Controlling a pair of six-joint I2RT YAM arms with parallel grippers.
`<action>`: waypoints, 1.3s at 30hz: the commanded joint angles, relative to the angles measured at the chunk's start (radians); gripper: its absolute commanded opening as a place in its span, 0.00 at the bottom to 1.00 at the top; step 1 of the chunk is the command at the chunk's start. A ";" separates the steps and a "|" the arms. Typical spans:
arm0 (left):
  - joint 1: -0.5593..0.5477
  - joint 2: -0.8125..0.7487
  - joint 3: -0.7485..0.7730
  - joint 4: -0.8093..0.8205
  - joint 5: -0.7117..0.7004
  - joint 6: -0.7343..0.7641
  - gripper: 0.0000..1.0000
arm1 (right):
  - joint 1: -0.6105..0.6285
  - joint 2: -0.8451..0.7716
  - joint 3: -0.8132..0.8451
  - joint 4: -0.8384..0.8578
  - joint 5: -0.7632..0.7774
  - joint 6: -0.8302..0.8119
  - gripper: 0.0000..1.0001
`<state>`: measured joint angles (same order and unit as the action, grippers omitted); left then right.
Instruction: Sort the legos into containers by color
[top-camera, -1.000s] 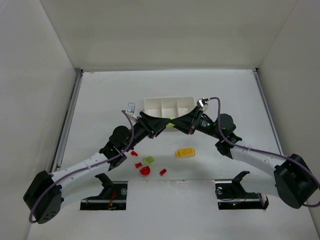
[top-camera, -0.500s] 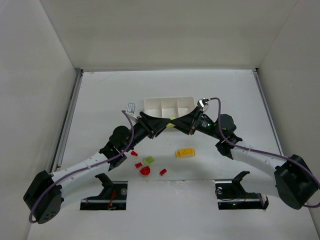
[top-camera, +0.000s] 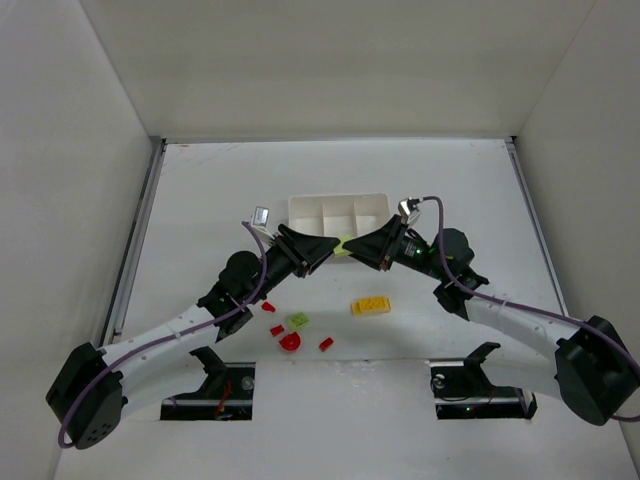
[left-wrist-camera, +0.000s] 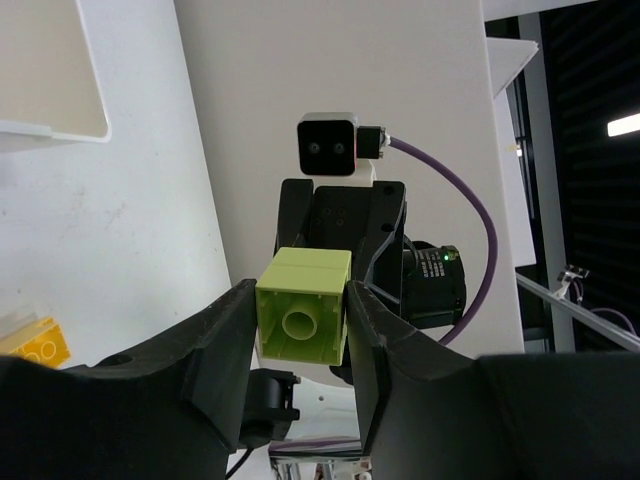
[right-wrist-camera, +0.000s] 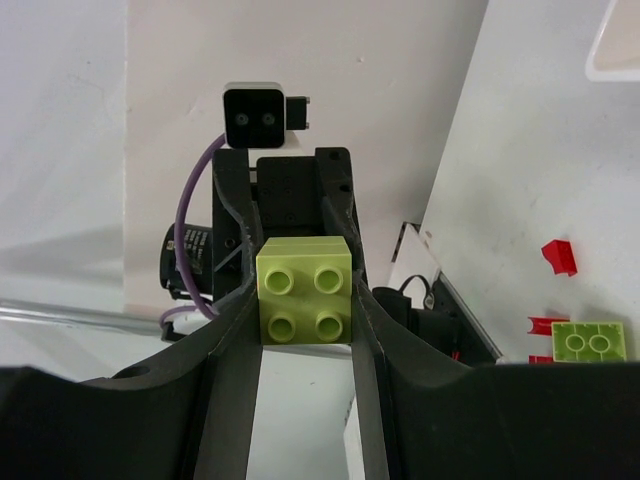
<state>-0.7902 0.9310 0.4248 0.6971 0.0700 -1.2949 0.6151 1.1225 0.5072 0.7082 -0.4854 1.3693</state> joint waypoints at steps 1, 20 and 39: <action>-0.008 -0.018 0.012 0.028 -0.006 0.017 0.36 | -0.001 -0.009 0.017 0.010 0.021 -0.030 0.32; -0.002 -0.055 -0.004 0.044 0.020 0.022 0.05 | -0.021 -0.019 -0.001 0.008 0.013 -0.038 0.29; 0.078 -0.146 -0.026 -0.044 0.041 0.054 0.05 | -0.123 -0.075 -0.007 -0.119 -0.001 -0.134 0.30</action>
<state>-0.7238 0.8082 0.4000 0.6418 0.1043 -1.2743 0.5159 1.0767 0.4923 0.6258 -0.5068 1.3071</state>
